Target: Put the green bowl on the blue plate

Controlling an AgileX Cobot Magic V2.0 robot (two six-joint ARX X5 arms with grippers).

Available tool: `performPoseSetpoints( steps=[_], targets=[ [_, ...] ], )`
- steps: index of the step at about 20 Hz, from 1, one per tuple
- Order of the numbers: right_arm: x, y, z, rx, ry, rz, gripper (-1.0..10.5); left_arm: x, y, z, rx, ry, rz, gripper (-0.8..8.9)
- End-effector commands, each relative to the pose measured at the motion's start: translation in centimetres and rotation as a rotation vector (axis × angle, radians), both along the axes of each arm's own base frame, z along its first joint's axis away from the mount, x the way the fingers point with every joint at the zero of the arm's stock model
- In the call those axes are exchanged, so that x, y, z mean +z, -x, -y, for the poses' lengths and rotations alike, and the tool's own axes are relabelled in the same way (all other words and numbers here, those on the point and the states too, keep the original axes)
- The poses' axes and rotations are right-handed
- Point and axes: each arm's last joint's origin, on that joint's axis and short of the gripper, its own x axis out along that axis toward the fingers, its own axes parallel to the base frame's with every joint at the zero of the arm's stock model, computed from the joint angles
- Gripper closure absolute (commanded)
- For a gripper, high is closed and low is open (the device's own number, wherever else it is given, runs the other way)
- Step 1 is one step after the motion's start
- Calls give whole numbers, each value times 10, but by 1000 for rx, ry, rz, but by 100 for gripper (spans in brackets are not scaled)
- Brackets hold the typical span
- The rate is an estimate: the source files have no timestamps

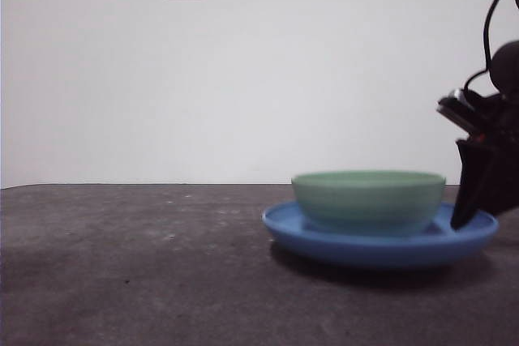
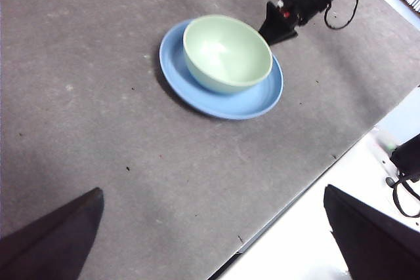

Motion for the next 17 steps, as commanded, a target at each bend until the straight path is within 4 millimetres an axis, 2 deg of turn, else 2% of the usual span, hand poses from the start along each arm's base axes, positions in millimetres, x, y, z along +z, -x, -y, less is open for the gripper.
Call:
performPoseSetpoints(
  steps=[1,4,8,12,17],
  targets=[
    [18,-9,-7,12,-17,22,936,2,-1,1,-17,-2,22,189],
    [34,-16,-25,32,-27,47,936,2,-1,1,-17,-2,22,189],
    [40,-18,-63,78,-50,92,936,2,-1,1,-17,-2,23,189],
    [32,-18,-100,114,-64,97,936,2,-1,1,-17,-2,23,189],
    [10,-22,-125,121,-55,76,936,2,-1,1,-17,-2,23,189]
  ],
)
